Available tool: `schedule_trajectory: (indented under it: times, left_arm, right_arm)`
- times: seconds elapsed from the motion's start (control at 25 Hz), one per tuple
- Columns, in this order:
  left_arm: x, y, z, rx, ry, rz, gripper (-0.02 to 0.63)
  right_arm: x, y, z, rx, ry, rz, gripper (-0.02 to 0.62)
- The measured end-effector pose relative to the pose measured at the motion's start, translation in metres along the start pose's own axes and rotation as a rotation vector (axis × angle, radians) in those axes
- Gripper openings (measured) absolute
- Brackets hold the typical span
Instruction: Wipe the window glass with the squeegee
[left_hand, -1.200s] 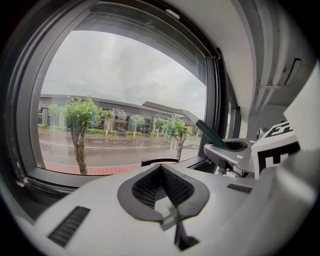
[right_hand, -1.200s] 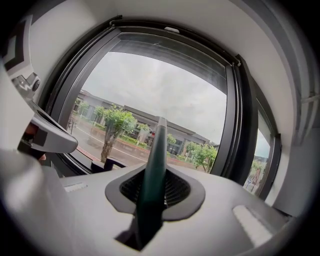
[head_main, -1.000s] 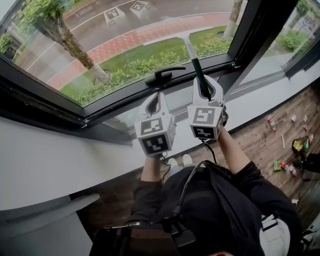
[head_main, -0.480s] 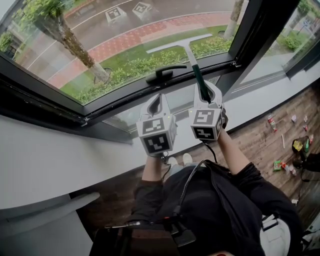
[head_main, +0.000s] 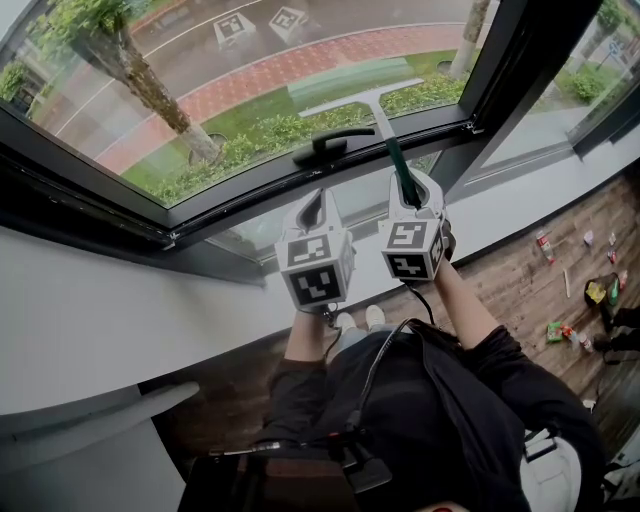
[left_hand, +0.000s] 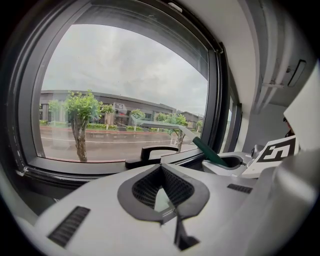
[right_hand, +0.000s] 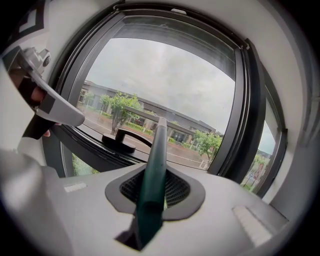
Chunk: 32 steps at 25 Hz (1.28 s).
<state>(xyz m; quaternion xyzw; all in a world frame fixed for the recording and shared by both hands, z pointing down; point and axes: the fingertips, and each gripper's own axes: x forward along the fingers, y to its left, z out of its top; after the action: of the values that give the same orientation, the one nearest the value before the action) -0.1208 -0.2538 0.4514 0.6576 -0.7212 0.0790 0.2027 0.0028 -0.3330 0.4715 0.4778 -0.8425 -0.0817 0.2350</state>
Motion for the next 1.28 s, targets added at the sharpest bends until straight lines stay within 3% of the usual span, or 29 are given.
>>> schedule_trajectory:
  times: [1.28]
  left_arm:
    - [-0.002,0.001,-0.021,-0.030,0.042,0.033,0.003]
  right_arm:
    - [0.007,0.013,-0.039,-0.021,0.099,0.059,0.061]
